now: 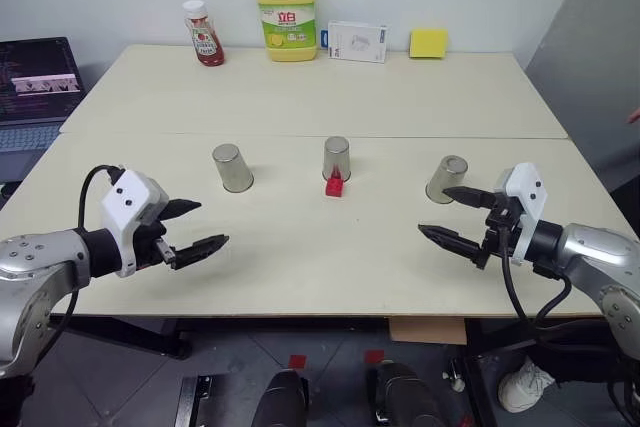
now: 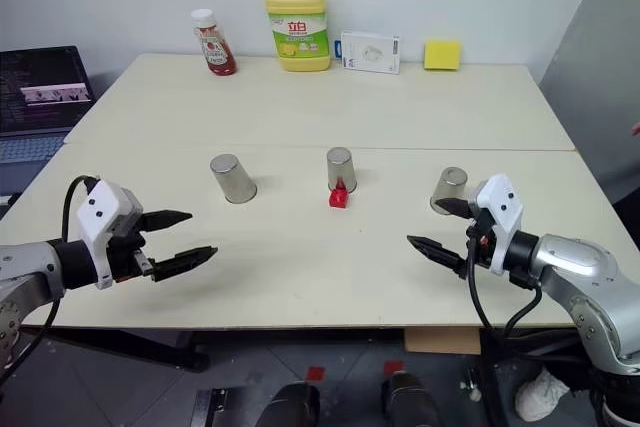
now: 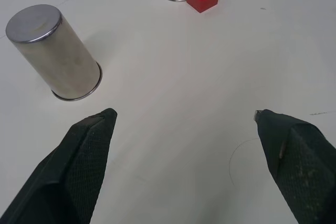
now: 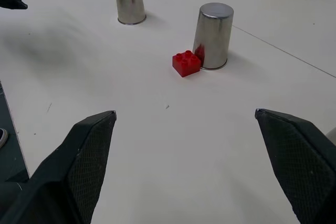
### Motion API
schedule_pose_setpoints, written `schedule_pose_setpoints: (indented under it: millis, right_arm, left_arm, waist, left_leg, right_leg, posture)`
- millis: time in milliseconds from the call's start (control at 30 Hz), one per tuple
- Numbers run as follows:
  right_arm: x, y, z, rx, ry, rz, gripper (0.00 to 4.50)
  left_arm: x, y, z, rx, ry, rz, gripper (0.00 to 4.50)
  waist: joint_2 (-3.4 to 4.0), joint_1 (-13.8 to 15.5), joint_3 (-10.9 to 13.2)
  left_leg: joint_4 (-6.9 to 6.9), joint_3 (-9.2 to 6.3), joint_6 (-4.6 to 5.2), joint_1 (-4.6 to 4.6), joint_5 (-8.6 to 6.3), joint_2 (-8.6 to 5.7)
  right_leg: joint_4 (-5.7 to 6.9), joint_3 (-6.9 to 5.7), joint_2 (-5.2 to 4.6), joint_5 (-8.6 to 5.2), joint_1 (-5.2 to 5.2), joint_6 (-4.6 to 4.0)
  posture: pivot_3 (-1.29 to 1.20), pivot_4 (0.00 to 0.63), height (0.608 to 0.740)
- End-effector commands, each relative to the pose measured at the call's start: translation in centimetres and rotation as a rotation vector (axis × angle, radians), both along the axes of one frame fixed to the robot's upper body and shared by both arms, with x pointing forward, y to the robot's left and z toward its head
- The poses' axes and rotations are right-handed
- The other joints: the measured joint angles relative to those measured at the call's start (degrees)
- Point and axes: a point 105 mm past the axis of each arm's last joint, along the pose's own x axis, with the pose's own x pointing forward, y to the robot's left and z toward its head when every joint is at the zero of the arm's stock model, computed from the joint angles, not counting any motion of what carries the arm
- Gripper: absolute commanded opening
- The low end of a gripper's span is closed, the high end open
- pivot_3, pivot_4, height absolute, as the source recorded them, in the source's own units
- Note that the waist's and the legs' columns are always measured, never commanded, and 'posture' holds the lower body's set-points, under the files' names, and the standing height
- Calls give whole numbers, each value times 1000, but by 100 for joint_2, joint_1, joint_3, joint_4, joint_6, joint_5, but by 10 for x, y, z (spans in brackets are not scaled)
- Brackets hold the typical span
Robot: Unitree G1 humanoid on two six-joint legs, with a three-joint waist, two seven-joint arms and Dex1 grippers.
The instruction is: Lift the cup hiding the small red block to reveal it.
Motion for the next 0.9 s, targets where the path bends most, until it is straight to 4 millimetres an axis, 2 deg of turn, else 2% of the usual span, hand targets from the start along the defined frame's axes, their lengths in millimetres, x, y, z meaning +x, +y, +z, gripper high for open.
schedule_pose_setpoints:
  millis: [33, 633, 900]
  right_arm:
    - [0, -3, 13, -10, -51, -6, 4500]
    - [-11, -29, 10, -11, -38, -97, 4500]
    - [-11, -31, 9, -26, -34, -98, 4500]
  left_arm:
    - [-1, -1, 15, 0, -52, -13, 4471]
    - [-1, -3, 10, 33, -31, -37, 4471]
    - [1, -2, 9, 35, -35, -36, 4471]
  waist:
    - [0, 0, 0]
    - [0, 3, 0]
    - [0, 1, 0]
  left_leg:
    - [0, 0, 0, 0, 0, 0]
    - [0, 0, 0, 0, 0, -1]
    - [0, 1, 0, 0, 0, 0]
  right_leg:
    - [0, 0, 0, 0, 0, 0]
    - [0, 0, 0, 0, 0, 0]
    - [0, 1, 0, 0, 0, 0]
  posture:
    - [0, 150, 740]
    - [0, 150, 740]
    - [0, 150, 740]
